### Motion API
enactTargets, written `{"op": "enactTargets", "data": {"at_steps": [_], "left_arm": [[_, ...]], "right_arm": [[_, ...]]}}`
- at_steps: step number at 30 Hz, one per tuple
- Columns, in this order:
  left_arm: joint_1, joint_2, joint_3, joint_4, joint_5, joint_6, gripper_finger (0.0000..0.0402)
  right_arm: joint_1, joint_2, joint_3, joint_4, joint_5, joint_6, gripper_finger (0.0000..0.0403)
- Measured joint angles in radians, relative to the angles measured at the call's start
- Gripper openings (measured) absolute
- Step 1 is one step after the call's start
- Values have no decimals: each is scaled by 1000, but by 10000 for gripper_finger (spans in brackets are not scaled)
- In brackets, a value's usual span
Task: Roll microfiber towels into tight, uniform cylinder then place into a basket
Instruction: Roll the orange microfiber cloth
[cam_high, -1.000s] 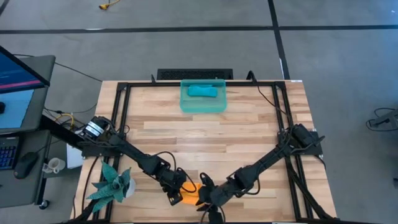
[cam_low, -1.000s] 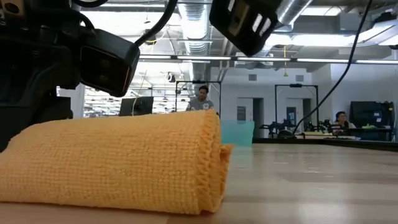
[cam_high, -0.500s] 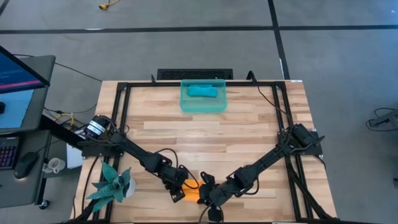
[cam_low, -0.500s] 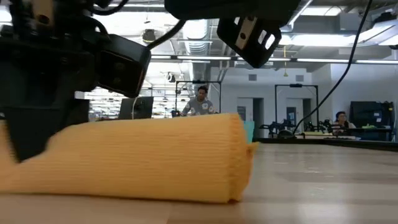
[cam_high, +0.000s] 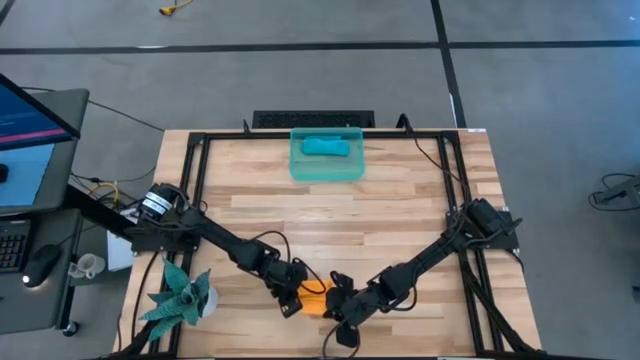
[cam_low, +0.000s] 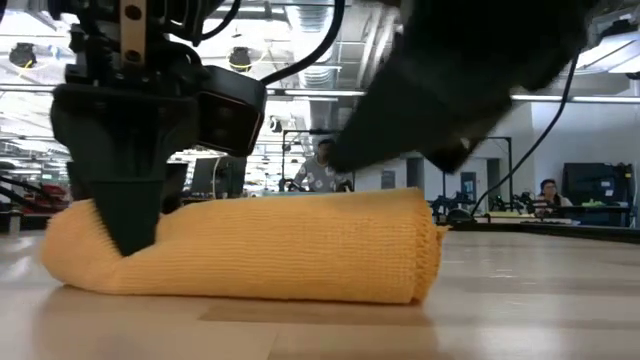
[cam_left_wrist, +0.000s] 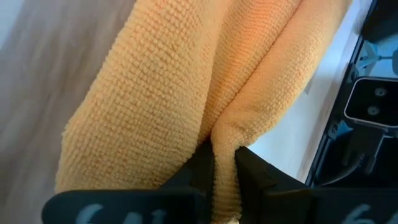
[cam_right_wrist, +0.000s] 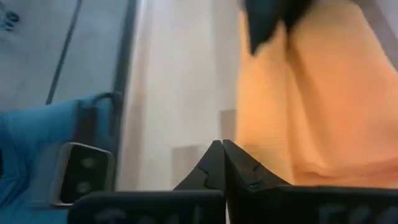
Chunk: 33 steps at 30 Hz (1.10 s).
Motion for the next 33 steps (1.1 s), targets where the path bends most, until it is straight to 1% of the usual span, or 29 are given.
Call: {"op": "enactTargets", "data": {"at_steps": [10, 15, 23, 27, 33], "left_arm": [[5, 0, 0, 18, -2, 23, 23], [5, 0, 0, 20, -1, 33, 23], [6, 1, 0, 25, 15, 41, 24], [6, 1, 0, 27, 15, 61, 46], [5, 1, 1, 30, 11, 84, 111]], "right_arm": [[-45, 0, -55, -5, 22, 93, 5], [-67, -1, -79, -17, 23, 154, 10], [-73, -3, -79, -52, 19, 163, 8], [-74, -3, -78, -64, 18, 163, 7], [-75, -3, -79, -71, -3, 164, 7]]}}
